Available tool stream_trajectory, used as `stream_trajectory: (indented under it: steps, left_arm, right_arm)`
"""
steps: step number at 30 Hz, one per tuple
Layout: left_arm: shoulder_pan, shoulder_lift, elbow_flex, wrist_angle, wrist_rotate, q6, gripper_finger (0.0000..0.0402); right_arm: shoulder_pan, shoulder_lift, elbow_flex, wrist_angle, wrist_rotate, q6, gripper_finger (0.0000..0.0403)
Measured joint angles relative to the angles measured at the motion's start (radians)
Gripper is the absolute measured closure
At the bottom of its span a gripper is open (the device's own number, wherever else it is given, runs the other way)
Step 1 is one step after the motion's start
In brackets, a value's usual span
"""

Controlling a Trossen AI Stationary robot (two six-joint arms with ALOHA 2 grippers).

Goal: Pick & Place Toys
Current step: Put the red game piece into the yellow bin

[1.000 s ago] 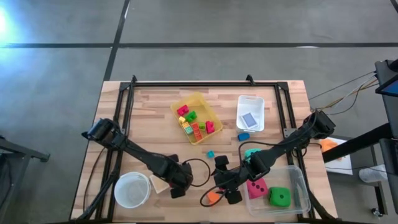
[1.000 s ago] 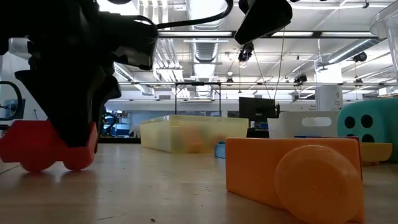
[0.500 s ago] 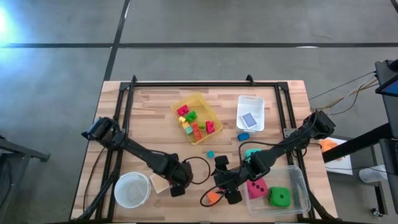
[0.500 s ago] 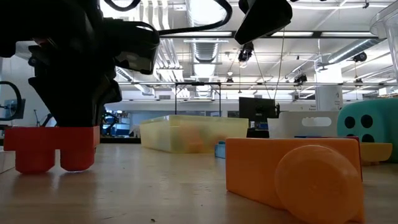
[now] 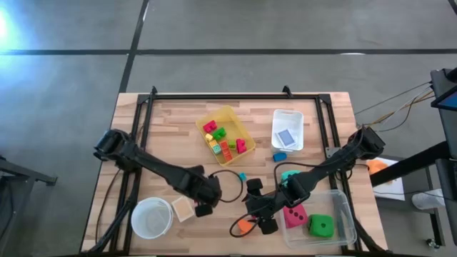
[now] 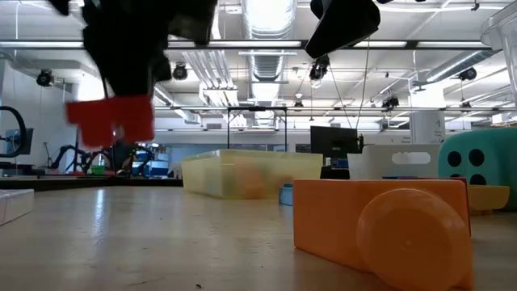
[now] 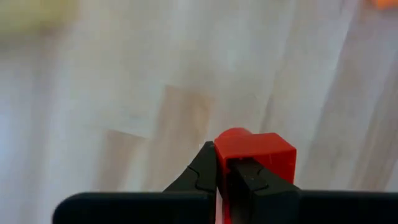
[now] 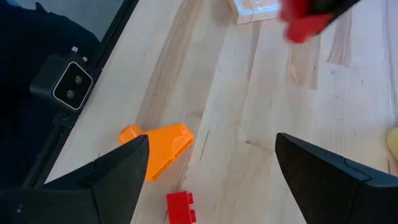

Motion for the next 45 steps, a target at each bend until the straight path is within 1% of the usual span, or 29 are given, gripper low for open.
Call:
stream_trajectory:
  steps: [5, 9, 13, 16, 19, 24, 27, 29, 34, 37, 40, 45]
  left_arm:
    - [0.025, -0.064, 0.052, -0.147, -0.13, 0.021, 0.0391]
    - [0.066, -0.152, 0.055, -0.212, -0.204, 0.028, 0.0392]
    - [0.143, -0.253, 0.03, -0.218, -0.273, 0.066, 0.0392]
    - [0.239, -0.324, 0.006, -0.177, -0.285, 0.103, 0.0392]
    - [0.355, -0.36, -0.009, -0.12, -0.254, 0.144, 0.0392]
    - [0.537, -0.339, -0.013, -0.048, -0.093, 0.241, 0.0392]
    - [0.619, -0.311, -0.014, -0.025, -0.054, 0.305, 0.0392]
    - [0.663, -0.299, -0.014, -0.006, -0.024, 0.348, 0.0392]
    - [0.732, -0.261, -0.014, 0.068, 0.1, 0.445, 0.0392]
    - [0.758, -0.234, -0.014, 0.082, 0.15, 0.49, 0.0392]
    - [0.777, -0.2, -0.014, 0.082, 0.168, 0.52, 0.0392]
    - [0.791, -0.13, -0.014, 0.1, 0.169, 0.552, 0.0392]
  right_arm:
    - [0.0, 0.0, 0.0, -0.003, 0.0, 0.0, 0.006]
    - [0.0, 0.0, 0.0, -0.004, 0.0, 0.0, 0.006]
    - [0.0, 0.0, 0.0, -0.004, 0.0, 0.0, 0.006]
    - [0.0, 0.0, 0.0, -0.004, 0.0, 0.0, 0.006]
    - [0.0, 0.0, 0.0, -0.002, 0.0, 0.0, 0.006]
    - [-0.002, 0.0, 0.0, 0.015, 0.003, 0.001, 0.006]
    - [-0.005, 0.0, 0.002, 0.046, 0.041, 0.065, 0.006]
    - [-0.013, 0.0, 0.021, 0.019, 0.065, 0.109, 0.006]
    - [-0.026, -0.002, 0.073, -0.073, 0.084, 0.153, 0.006]
    - [-0.024, -0.002, 0.104, -0.158, 0.081, 0.207, 0.006]
    - [-0.024, -0.002, 0.156, -0.277, 0.081, 0.296, 0.006]
    - [-0.028, -0.002, 0.259, -0.506, 0.082, 0.481, 0.006]
